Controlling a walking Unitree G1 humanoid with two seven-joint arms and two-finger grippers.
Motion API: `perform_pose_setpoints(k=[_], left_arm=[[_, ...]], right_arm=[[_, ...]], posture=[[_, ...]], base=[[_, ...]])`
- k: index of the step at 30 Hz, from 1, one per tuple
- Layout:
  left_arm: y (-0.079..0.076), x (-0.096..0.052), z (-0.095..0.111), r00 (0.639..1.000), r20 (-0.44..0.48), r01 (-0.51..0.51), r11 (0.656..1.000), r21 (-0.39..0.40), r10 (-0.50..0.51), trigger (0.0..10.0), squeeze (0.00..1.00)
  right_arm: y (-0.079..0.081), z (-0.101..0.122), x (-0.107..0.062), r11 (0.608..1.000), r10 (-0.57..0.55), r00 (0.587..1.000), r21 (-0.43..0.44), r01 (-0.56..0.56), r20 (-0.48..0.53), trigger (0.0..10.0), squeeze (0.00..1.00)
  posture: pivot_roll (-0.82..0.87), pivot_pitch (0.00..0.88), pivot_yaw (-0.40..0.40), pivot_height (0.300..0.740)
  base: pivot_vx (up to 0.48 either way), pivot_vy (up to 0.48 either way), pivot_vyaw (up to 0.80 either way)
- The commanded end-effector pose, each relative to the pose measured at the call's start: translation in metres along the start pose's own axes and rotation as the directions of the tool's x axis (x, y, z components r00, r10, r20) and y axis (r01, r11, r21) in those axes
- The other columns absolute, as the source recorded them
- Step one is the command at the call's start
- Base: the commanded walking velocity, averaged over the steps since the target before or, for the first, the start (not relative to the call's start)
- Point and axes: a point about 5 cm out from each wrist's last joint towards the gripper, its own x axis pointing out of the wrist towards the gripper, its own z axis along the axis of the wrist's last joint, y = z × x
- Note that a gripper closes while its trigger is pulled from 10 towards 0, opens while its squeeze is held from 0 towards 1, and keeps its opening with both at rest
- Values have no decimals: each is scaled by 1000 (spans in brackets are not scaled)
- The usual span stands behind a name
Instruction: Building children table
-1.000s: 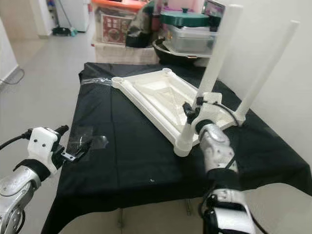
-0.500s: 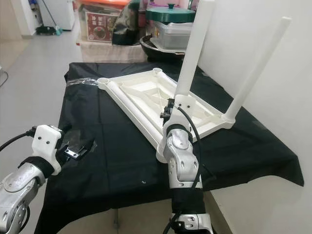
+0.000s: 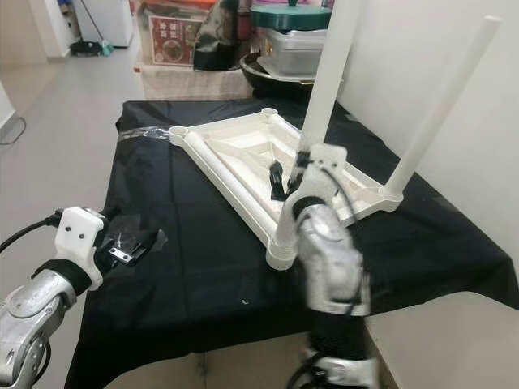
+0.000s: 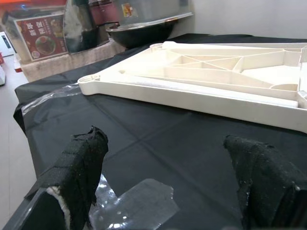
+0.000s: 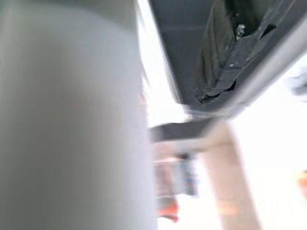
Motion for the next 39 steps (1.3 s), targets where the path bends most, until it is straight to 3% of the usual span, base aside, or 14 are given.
perform_pose_setpoints(k=[1,3,22,23,24,25,27,30,32,34,35,37,38,39], left_arm=[[-2,1,-4,1000,-10,13,1000,-3,-13,10000,0],[-5,4,-4,1000,-5,22,1000,-7,-22,10000,0],[-1,0,-2,1000,6,-2,1000,1,2,10000,0],[-2,0,-2,1000,6,-3,1000,1,3,10000,0],[-2,0,-2,1000,6,-3,1000,1,3,10000,0],[-2,-1,-2,1000,5,-3,1000,2,3,10000,0],[-2,-1,-3,1000,2,-2,1000,4,2,10000,0],[-2,-1,-3,1000,2,-2,1000,4,2,10000,0],[-2,-1,-4,1000,3,-2,1000,4,2,10000,0],[-2,-1,-4,1000,3,-2,1000,4,2,10000,0],[-3,-1,-4,1000,4,-2,1000,3,2,10000,0],[-3,-1,-4,1000,4,-2,1000,3,2,10000,0],[-3,0,-4,1000,4,1,1000,4,-2,10000,0],[-3,0,-4,1000,4,1,1000,4,-2,10000,0]], right_arm=[[14,-1,-4,977,209,978,27,-209,13,10000,0],[9,-21,-20,886,458,883,-33,-463,-107,10000,0],[21,-33,17,725,685,717,31,-688,-133,9529,0],[23,-33,15,698,712,691,25,-715,-125,2941,0],[23,-33,15,698,712,691,25,-715,-125,2941,0],[23,-35,13,696,715,688,22,-718,-124,0,0],[15,-44,17,774,624,765,-10,-633,-161,0,0],[15,-44,17,774,624,765,-10,-633,-161,0,0],[-8,-52,30,950,282,944,-87,-300,-169,0,0],[-8,-52,30,950,282,944,-87,-300,-169,0,0],[-22,-57,30,992,16,985,-122,-38,-170,0,0],[-22,-57,30,992,16,985,-122,-38,-170,0,0],[-32,-64,17,947,-293,943,-183,263,-160,0,0],[-32,-64,17,947,-293,943,-183,263,-160,0,0]], posture=[[18,0,-80,740],[26,0,-87,740],[88,0,-138,740],[90,0,-140,740],[90,0,-140,740],[90,0,-140,740],[88,0,-140,740],[88,0,-140,740],[81,0,-139,740],[81,0,-139,740],[78,0,-134,740],[78,0,-134,740],[77,0,-123,740],[77,0,-123,740]], base=[[0,0,0],[0,0,0],[0,0,0],[0,0,0],[0,0,0],[0,0,0],[0,0,0],[0,0,0],[0,0,0],[0,0,0],[0,0,0],[0,0,0],[0,0,0],[0,0,0]])
